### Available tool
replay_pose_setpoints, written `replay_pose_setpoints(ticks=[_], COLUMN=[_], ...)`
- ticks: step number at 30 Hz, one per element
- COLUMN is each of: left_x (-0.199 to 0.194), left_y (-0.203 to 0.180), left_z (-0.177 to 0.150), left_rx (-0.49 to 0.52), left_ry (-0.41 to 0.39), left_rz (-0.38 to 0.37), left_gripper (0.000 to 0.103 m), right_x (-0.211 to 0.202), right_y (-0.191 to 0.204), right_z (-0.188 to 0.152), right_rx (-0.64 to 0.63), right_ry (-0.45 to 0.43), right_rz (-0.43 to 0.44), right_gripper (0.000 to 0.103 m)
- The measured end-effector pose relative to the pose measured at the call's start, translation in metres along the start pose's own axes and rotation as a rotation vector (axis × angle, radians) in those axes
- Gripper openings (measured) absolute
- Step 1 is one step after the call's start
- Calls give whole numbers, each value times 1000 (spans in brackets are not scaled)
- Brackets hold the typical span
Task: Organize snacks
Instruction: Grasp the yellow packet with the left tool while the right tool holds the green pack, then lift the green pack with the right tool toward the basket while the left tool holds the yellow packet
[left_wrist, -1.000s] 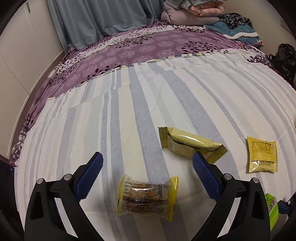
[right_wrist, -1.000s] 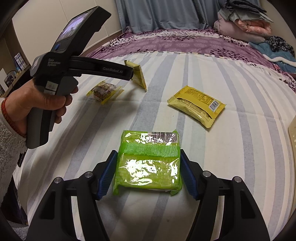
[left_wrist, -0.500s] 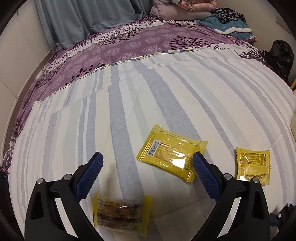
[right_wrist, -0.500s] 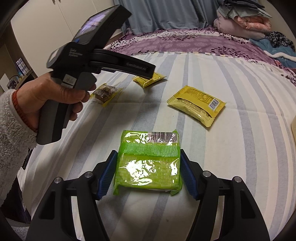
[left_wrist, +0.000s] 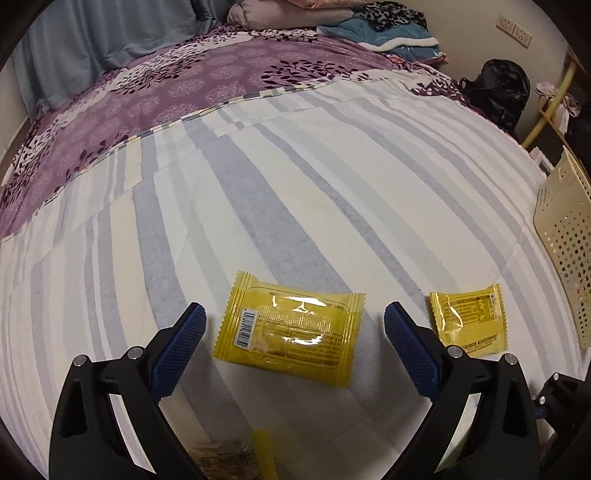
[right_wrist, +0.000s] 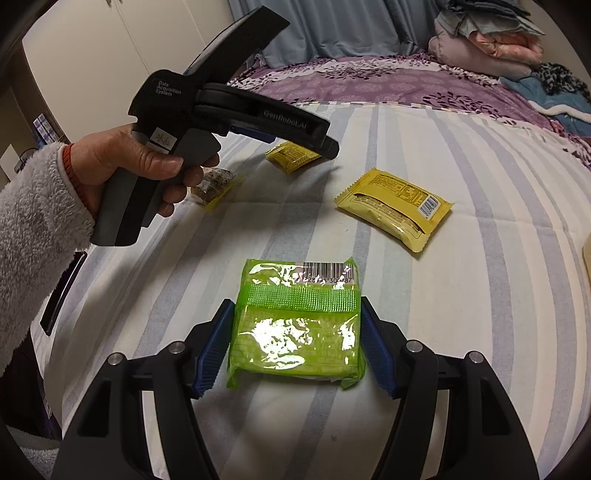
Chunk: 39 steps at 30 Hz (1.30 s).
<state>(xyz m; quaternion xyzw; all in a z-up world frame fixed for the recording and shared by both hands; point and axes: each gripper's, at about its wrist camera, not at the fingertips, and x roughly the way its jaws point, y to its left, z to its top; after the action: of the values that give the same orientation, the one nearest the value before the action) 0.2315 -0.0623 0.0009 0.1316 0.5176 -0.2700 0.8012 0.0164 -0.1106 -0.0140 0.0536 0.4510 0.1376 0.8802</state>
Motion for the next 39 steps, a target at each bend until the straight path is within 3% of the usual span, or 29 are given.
replay_pose_setpoints(ticks=[5,7,9,12,21,39], left_x=[9,7,5,-2,-24,-90], left_y=[14,15,17,23,19,-25], left_z=[0,-1,-2,-3,-18,-37], left_rx=[-40,-46,-49,-84,-125,-63], left_ry=[7,-8,-18,-37,-80,-185], left_rz=[-31,-20,9,-13,5,47], left_gripper=[98,90,74,64,63,63], right_x=[0,1,1,1,-3,-45], right_y=[1,2,3,6,6,4], right_z=[1,1,1,1,2,0], right_rx=[-7,-9,-13,-20,0,17], right_ry=[3,4,5,5,-5,-89], right_rz=[-7,-10,-16,-26,-34,-63], right_gripper=[67,67,67,67,65,65])
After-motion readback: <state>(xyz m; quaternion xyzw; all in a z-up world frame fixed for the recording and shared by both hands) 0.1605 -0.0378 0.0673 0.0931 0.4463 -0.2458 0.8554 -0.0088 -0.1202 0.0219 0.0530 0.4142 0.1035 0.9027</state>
